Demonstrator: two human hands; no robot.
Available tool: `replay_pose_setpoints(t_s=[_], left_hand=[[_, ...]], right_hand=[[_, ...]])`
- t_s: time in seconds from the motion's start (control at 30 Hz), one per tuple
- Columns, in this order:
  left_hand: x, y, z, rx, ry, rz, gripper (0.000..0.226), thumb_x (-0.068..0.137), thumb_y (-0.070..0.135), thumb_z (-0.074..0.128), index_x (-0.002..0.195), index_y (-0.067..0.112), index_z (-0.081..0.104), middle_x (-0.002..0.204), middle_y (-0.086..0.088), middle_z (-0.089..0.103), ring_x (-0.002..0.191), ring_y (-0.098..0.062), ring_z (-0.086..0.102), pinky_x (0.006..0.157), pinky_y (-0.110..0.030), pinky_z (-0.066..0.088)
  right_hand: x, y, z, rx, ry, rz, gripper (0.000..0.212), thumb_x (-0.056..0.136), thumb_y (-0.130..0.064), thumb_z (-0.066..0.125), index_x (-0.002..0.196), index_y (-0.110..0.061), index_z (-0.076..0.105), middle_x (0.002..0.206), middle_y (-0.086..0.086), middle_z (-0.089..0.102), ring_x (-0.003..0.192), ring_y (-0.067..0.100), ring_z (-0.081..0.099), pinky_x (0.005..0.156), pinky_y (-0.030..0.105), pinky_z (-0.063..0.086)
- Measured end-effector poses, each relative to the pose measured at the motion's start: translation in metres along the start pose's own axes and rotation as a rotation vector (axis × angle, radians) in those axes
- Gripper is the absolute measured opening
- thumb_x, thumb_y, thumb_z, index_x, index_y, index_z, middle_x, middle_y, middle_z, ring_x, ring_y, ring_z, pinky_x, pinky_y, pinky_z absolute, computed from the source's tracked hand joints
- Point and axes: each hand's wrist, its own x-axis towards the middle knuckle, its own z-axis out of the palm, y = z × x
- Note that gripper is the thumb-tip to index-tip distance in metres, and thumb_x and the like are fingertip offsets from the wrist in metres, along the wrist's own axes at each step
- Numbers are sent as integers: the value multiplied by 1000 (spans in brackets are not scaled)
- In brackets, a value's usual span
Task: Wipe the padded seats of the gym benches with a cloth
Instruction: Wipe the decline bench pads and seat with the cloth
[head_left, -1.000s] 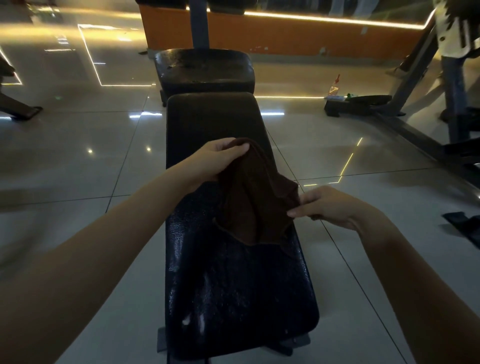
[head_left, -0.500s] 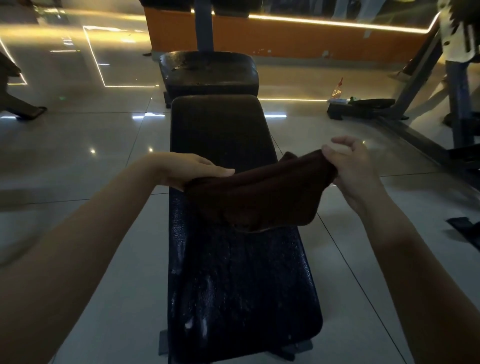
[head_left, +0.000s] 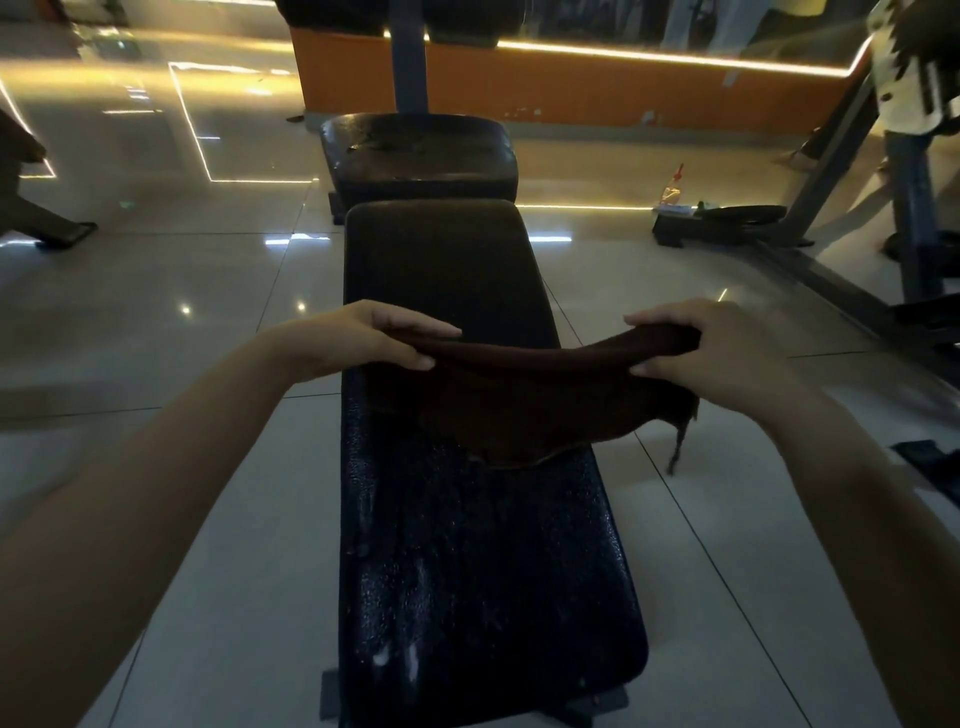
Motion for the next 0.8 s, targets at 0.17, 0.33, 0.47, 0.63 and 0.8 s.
replay_pose_setpoints(t_s=[0.17,0.33,0.47,0.63,0.8], left_hand=[[0,5,3,136,58,18,22,81,17,73,103,24,74,95,5,74,91,-6,68,74,-18,51],[-2,8,-1,127,202,157,7,86,27,72,93,25,72,105,4,65,97,-7,60,85,-24,43],[-7,24,-1,-46,185,140,43,70,54,63,88,15,66,88,1,64,89,-15,61,84,-28,46],[1,43,21,-168,372,-58,21,93,37,59,81,22,65,87,-1,66,85,-19,64,75,-33,48],[11,49,45,-289,406,-233,23,96,37,58,90,16,65,90,-8,69,88,-26,68,90,-41,55]], right_hand=[[4,3,-1,-101,52,-36,5,91,-37,66,96,-36,66,97,-2,46,81,3,41,64,16,27],[3,0,-6,145,56,-117,10,95,-22,62,88,-29,65,127,-10,51,105,-4,49,79,6,37],[1,-10,-7,452,69,4,22,97,-20,57,80,-9,67,82,17,57,66,-2,56,56,10,42],[16,-16,8,521,225,273,48,89,-28,66,103,18,61,95,35,59,73,20,57,70,37,49],[21,-30,27,387,250,226,39,88,-35,63,78,3,65,76,17,65,76,28,64,69,43,56]])
